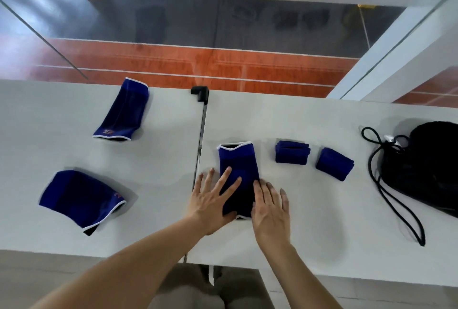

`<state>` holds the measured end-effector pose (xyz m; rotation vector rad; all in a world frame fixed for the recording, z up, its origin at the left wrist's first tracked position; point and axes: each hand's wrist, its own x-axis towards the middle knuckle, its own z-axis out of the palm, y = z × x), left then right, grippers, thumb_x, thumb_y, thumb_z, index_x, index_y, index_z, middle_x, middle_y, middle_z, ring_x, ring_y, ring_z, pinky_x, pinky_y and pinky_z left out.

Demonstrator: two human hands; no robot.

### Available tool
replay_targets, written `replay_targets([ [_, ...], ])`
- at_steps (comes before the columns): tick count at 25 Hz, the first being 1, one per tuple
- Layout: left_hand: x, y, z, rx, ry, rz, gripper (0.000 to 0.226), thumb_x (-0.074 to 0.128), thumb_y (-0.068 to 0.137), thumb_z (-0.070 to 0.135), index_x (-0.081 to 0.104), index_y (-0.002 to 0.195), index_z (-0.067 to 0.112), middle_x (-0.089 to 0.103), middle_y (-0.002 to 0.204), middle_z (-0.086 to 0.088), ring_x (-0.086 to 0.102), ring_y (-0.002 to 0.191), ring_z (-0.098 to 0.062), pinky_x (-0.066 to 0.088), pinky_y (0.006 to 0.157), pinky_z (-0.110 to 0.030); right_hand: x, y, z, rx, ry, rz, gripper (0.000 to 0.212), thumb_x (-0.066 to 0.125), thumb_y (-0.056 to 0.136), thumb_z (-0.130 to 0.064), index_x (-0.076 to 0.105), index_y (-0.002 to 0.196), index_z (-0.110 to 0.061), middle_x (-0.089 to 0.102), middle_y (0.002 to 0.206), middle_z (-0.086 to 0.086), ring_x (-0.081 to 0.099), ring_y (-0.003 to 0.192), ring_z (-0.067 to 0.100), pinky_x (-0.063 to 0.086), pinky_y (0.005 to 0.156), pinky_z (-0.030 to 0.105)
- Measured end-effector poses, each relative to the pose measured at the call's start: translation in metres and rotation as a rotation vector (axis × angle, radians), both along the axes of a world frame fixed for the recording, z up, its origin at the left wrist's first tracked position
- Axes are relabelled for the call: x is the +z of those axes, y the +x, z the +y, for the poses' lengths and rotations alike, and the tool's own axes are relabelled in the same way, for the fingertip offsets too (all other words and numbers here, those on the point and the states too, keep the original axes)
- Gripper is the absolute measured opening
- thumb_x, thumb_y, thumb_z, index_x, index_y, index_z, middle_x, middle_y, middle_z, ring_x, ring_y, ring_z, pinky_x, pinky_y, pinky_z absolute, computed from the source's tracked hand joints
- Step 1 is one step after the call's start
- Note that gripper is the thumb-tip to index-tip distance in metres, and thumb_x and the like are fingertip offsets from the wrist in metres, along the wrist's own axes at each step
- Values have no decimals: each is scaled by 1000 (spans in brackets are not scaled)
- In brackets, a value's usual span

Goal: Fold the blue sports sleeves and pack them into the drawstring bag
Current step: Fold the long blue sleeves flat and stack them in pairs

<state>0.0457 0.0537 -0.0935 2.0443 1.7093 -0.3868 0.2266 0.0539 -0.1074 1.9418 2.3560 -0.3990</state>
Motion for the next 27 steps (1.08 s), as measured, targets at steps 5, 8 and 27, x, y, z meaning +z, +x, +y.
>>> replay_targets([
  [5, 16, -4, 3, 58, -46, -108, 82, 41, 94, 61, -15, 152, 44, -15, 166, 0, -7, 152, -35, 5, 122, -50, 16, -3, 11, 0, -3, 13, 61, 72, 85, -18, 51, 141, -15, 56, 142, 9, 50, 134, 26, 33, 117, 47],
  [8, 36, -29, -11, 286, 114, -168, 69, 45, 97, 42, 8, 155, 37, 11, 165, -3, 15, 149, -30, 19, 118, -41, 28, -16, 19, 21, 47, 89, 53, 69, 88, -19, 55, 138, -14, 58, 138, 10, 54, 127, 27, 40, 110, 44],
  [27, -4, -223, -135, 420, 208, -162, 61, 64, 93, 22, 41, 149, 28, 29, 161, -5, 32, 145, -34, 36, 113, -42, 35, -231, -61, 300, -265, 249, 52, 46, 99, -34, 34, 150, -30, 39, 151, -10, 38, 136, 10, 27, 115, 28],
])
